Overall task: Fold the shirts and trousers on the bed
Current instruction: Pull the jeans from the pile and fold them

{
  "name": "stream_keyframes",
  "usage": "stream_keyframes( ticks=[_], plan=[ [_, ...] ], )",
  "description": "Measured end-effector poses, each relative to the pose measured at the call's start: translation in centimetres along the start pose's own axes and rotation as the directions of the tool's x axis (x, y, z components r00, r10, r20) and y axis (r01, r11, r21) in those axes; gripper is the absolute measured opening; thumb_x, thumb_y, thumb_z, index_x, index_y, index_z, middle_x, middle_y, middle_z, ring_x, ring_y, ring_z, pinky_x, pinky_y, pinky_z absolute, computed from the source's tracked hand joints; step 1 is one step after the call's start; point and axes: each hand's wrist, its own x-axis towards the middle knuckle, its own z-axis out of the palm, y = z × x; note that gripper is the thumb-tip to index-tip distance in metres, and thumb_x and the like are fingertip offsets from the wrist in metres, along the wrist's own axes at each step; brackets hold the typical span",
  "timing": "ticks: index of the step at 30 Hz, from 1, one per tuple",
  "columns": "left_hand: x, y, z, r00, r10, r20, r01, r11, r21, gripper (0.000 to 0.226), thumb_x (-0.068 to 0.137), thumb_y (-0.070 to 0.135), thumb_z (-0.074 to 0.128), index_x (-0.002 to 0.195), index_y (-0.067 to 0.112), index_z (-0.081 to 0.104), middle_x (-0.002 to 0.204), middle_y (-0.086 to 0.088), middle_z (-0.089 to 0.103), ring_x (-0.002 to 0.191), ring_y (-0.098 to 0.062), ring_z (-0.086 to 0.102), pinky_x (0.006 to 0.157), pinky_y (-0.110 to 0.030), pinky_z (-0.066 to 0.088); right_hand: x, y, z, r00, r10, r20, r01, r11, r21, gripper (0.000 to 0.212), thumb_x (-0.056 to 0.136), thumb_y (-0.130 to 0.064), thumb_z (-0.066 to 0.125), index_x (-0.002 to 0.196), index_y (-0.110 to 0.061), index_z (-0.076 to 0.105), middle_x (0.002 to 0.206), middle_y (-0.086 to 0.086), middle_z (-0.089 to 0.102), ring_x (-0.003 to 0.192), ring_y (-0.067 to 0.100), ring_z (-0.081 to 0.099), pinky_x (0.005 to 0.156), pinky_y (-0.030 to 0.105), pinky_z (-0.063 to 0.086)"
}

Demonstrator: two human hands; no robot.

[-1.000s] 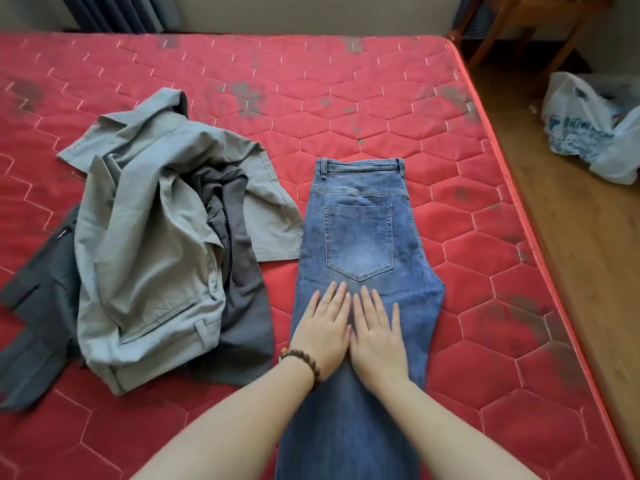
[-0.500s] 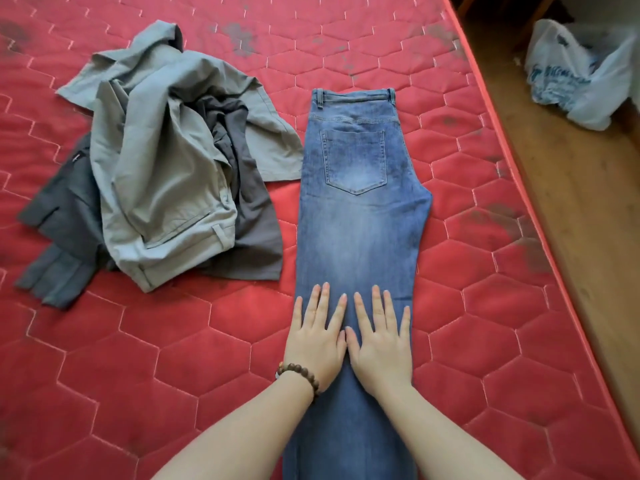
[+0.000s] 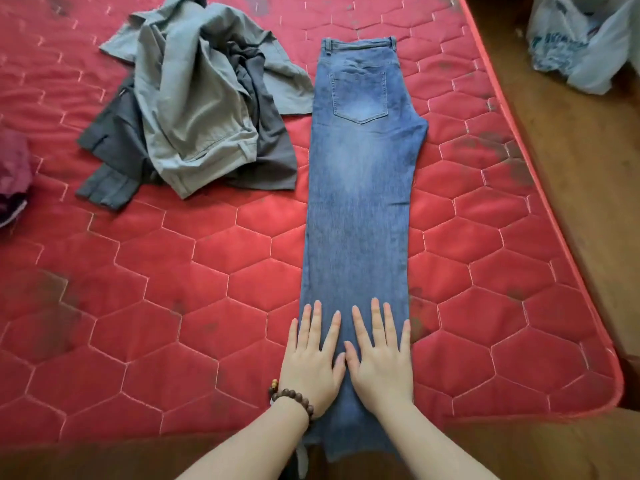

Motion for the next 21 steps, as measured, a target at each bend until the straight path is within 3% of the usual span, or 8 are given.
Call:
stream_keyframes(
  ticks=[4,7,10,13,16,18,19,21],
  plan=[
    [-5.0,1.1,1.0,0.999,-0.049,-0.018,0.049,0.999,-0.002,0.064,0.094,0.045,0.029,0.150,0.016,0.027,0.156,-0.023,0.018,0.145,-0.032,0.014,0.113,-0.048,0.017,-4.8,-0.3,0.6,1.000,-0.022,0.000,0.022,1.000,0.003,0.060,0.096,-0.048,0.029,0.151,-0.023,0.025,0.159,0.012,0.017,0.148,0.028,0.011,0.115,0.055,0.014],
    [-8.4,2.5,1.4,0.998,-0.069,0.008,0.069,0.998,-0.012,0.063,0.093,0.042,0.030,0.147,0.011,0.034,0.153,-0.026,0.024,0.143,-0.035,0.019,0.111,-0.051,0.019,-8.0,-0.4,0.7,0.999,-0.018,0.037,0.018,1.000,0.022,0.060,0.098,-0.046,0.026,0.152,-0.021,0.023,0.159,0.012,0.015,0.148,0.029,0.010,0.115,0.054,0.016],
    [-10.0,3.4,1.4,0.997,-0.073,0.023,0.073,0.997,-0.020,0.060,0.090,0.037,0.033,0.139,0.007,0.046,0.145,-0.024,0.040,0.137,-0.037,0.035,0.108,-0.053,0.023,-9.6,-0.4,0.5,0.996,-0.027,0.086,0.025,0.999,0.020,0.059,0.097,-0.044,0.025,0.150,-0.018,0.029,0.158,0.014,0.019,0.147,0.031,0.014,0.114,0.052,0.015],
    [-9.7,3.9,0.1,0.996,-0.085,-0.016,0.082,0.985,-0.154,0.052,0.083,0.031,0.038,0.122,0.006,0.063,0.125,-0.018,0.060,0.113,-0.034,0.058,0.096,-0.046,0.046,-9.7,-0.2,-0.2,0.999,-0.042,0.017,0.041,0.997,0.060,0.054,0.095,-0.040,0.033,0.142,-0.018,0.045,0.154,0.016,0.028,0.143,0.030,0.023,0.113,0.049,0.021],
    [-8.6,4.4,-1.7,0.965,-0.260,-0.042,0.208,0.851,-0.482,0.042,0.089,0.017,0.047,0.129,0.005,0.054,0.118,-0.013,0.059,0.102,-0.032,0.060,0.086,-0.039,0.049,-9.4,0.1,-1.6,0.979,0.198,-0.050,-0.184,0.962,0.200,0.056,0.085,-0.029,0.062,0.138,-0.014,0.050,0.147,0.019,0.041,0.131,0.035,0.043,0.100,0.048,0.040],
    [-7.6,4.5,-2.7,0.891,-0.438,0.121,0.416,0.677,-0.608,0.038,0.093,0.018,0.053,0.129,0.009,0.046,0.115,-0.011,0.060,0.104,-0.031,0.059,0.088,-0.037,0.046,-9.2,0.4,-2.6,0.919,0.392,0.040,-0.386,0.878,0.281,0.065,0.085,-0.030,0.067,0.143,-0.014,0.041,0.139,0.014,0.046,0.123,0.033,0.047,0.095,0.045,0.041],
    [-7.2,4.4,-2.9,0.853,-0.494,0.170,0.482,0.618,-0.621,0.031,0.092,0.022,0.056,0.121,0.011,0.048,0.107,-0.010,0.063,0.100,-0.031,0.060,0.085,-0.036,0.046,-9.1,0.5,-3.0,0.887,0.452,0.099,-0.460,0.836,0.299,0.064,0.087,-0.033,0.063,0.144,-0.015,0.038,0.135,0.010,0.047,0.122,0.030,0.046,0.096,0.043,0.038],
    [-6.8,4.3,-3.5,0.841,-0.509,0.182,0.505,0.621,-0.599,0.017,0.092,0.029,0.058,0.086,0.015,0.050,0.082,-0.004,0.061,0.083,-0.027,0.059,0.073,-0.033,0.045,-8.6,1.0,-3.6,0.838,0.524,0.153,-0.543,0.770,0.336,0.048,0.091,-0.036,0.058,0.133,-0.017,0.045,0.127,0.006,0.052,0.119,0.026,0.046,0.097,0.041,0.035]
  ],
)
